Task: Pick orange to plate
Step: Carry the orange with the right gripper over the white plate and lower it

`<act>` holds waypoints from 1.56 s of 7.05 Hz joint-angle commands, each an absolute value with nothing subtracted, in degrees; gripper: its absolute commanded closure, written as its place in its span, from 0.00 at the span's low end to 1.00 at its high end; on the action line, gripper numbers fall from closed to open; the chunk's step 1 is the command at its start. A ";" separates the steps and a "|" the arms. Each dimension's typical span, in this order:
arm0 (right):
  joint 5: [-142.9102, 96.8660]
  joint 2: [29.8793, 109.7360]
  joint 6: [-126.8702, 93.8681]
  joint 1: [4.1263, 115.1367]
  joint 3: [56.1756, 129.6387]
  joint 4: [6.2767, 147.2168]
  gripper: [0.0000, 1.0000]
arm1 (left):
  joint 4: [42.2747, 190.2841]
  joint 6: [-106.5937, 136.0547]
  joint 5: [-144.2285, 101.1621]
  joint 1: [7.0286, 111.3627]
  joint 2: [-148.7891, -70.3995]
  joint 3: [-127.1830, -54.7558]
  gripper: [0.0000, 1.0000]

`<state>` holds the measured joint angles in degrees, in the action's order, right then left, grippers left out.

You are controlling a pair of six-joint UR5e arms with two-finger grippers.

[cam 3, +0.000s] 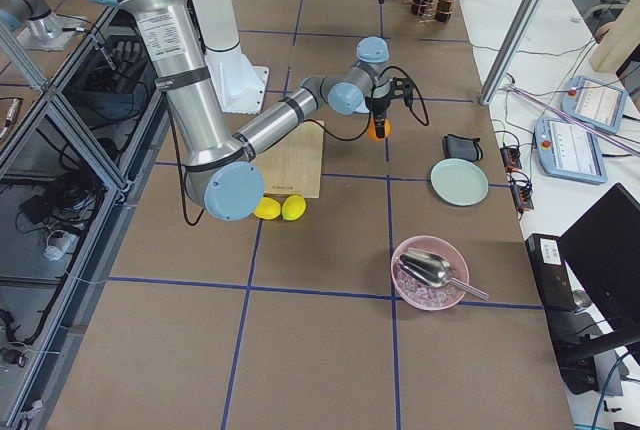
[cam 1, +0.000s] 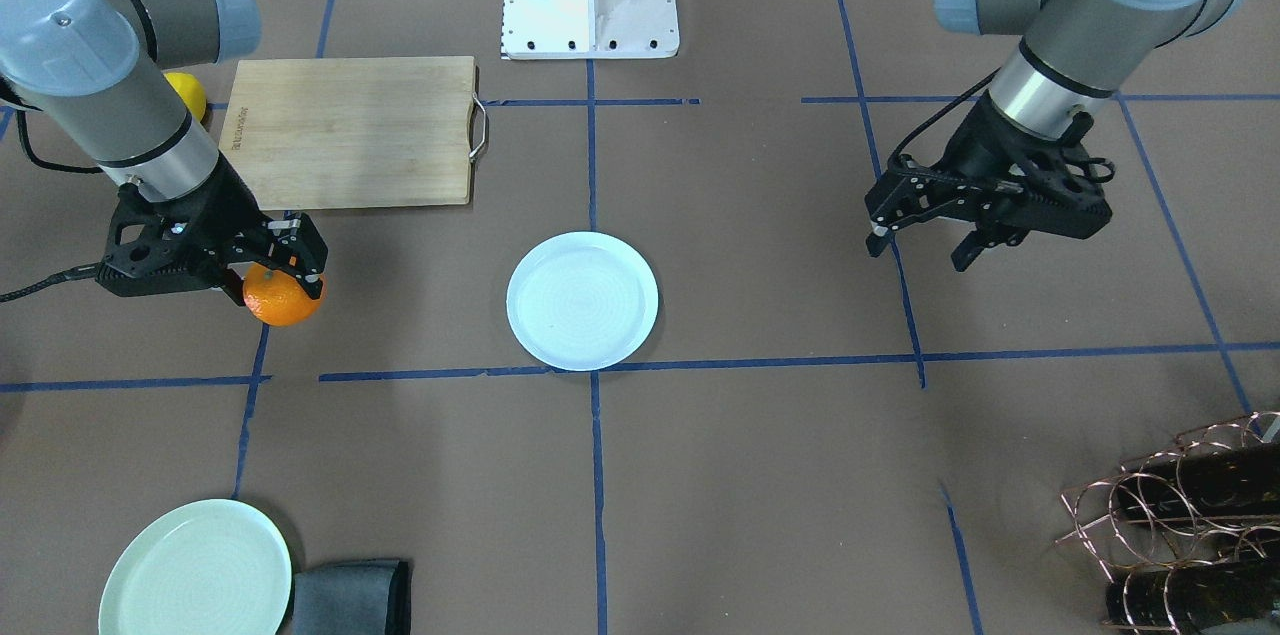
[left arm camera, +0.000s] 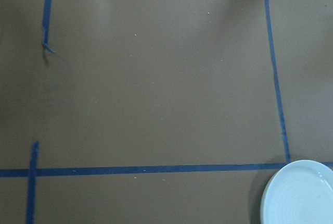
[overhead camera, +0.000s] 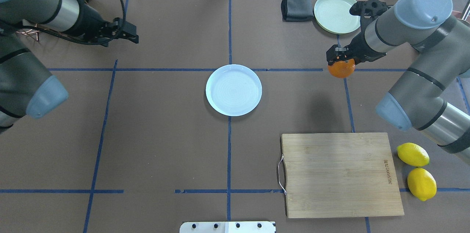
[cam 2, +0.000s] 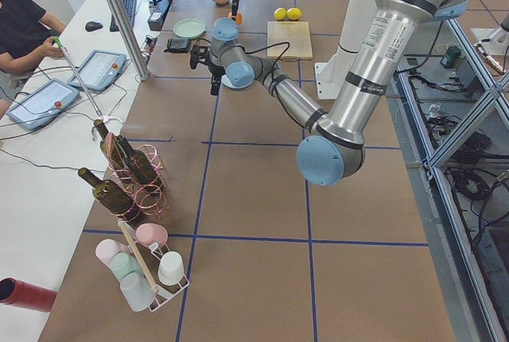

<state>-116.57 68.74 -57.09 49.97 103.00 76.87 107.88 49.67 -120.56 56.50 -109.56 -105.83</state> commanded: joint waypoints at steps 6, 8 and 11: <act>-100.23 48.83 -69.43 33.50 89.62 76.64 1.00 | 108.37 35.42 -120.23 64.16 -101.52 -103.10 0.00; -96.77 44.66 -69.35 31.82 82.82 75.77 1.00 | 107.58 27.63 -120.32 67.65 -100.37 -102.92 0.00; -94.93 42.37 -69.17 29.98 78.41 75.50 1.00 | 107.58 21.64 -120.50 71.18 -98.44 -101.16 0.00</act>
